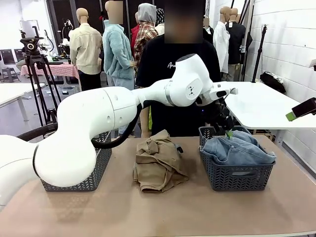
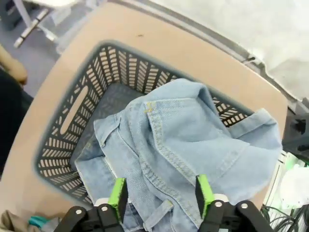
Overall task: Sort the tops and bottoms.
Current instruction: Sort the clothes according to human instructions.
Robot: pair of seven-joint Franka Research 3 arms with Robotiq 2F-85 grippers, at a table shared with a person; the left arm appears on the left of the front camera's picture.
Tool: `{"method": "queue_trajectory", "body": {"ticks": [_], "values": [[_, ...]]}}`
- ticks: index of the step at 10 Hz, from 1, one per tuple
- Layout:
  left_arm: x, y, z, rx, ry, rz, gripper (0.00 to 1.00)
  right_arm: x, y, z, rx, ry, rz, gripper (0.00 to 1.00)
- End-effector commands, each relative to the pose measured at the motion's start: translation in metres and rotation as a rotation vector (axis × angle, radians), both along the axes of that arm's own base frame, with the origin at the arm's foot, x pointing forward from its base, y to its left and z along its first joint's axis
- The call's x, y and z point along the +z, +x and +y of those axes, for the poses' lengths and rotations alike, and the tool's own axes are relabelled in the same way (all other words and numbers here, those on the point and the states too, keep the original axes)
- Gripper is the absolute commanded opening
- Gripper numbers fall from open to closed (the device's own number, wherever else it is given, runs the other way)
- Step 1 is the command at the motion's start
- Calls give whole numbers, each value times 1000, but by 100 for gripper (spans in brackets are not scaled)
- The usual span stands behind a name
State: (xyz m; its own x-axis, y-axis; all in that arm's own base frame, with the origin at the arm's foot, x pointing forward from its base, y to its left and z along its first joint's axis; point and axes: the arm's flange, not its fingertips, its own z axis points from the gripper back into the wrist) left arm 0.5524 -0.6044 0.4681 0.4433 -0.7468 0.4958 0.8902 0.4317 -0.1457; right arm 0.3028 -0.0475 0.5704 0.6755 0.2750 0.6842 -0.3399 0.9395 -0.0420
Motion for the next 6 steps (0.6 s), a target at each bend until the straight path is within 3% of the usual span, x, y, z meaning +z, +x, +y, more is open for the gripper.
{"method": "queue_trajectory", "body": {"ticks": [1,6], "values": [[24,13,-18,-43,-12,-35,78,-1,4,0,4,8,-11,100],[22,-8,-3,-30,-21,-27,78,-1,4,0,4,8,-11,100]]}}
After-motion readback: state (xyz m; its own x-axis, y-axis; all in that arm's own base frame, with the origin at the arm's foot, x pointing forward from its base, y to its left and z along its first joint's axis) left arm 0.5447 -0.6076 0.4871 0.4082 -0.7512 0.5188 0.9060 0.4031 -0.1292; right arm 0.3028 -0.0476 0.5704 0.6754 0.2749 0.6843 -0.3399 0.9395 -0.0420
